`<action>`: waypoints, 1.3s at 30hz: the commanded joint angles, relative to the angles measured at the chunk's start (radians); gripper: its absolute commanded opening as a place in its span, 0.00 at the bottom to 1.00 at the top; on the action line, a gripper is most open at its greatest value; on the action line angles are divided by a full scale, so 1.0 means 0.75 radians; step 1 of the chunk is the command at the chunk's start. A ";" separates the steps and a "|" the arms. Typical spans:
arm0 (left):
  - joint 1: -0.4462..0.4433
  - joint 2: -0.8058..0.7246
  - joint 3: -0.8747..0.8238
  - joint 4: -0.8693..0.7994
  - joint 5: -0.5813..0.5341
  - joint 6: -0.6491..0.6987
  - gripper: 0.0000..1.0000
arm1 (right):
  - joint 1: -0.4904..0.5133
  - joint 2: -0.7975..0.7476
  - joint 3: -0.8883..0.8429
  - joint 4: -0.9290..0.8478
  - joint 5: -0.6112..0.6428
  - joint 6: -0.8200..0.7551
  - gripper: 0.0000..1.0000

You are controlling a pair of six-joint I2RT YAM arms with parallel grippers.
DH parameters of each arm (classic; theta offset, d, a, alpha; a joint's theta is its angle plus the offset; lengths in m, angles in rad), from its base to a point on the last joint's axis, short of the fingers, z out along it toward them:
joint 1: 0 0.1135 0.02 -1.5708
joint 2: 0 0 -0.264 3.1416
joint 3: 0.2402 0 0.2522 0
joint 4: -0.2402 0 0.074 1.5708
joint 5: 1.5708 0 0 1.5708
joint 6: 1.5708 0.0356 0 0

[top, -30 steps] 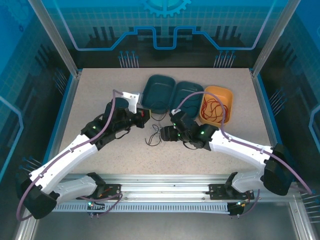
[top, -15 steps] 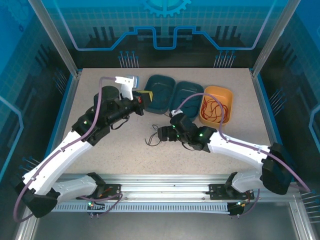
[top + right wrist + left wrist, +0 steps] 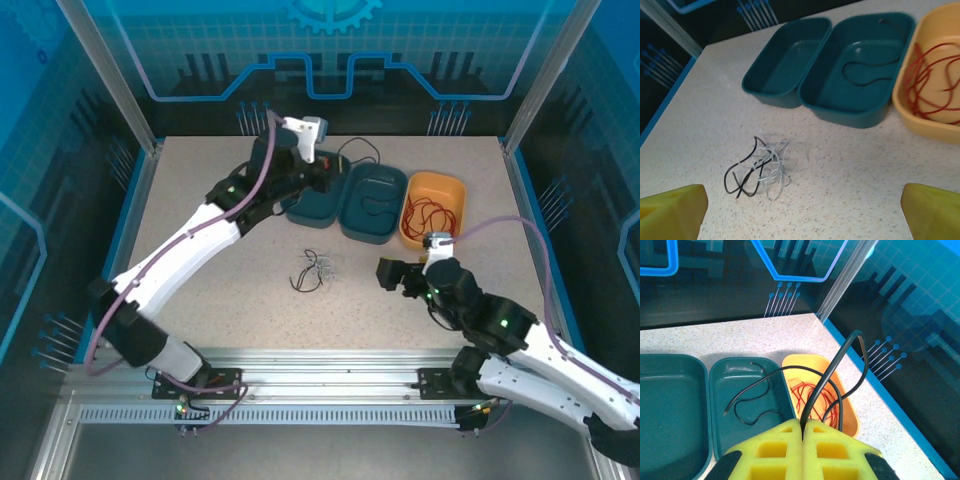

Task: Untangle the cables

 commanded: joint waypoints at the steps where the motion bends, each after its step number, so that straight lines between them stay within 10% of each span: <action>1: -0.010 0.140 0.154 -0.060 0.007 0.047 0.00 | -0.015 -0.012 0.057 -0.206 0.162 0.036 1.00; 16: -0.008 0.764 0.640 -0.309 0.045 0.034 0.00 | -0.112 0.142 0.384 -0.545 0.409 -0.005 1.00; 39: 0.009 0.995 0.751 -0.446 -0.063 0.033 0.11 | -0.336 0.276 0.466 -0.592 0.066 -0.096 1.00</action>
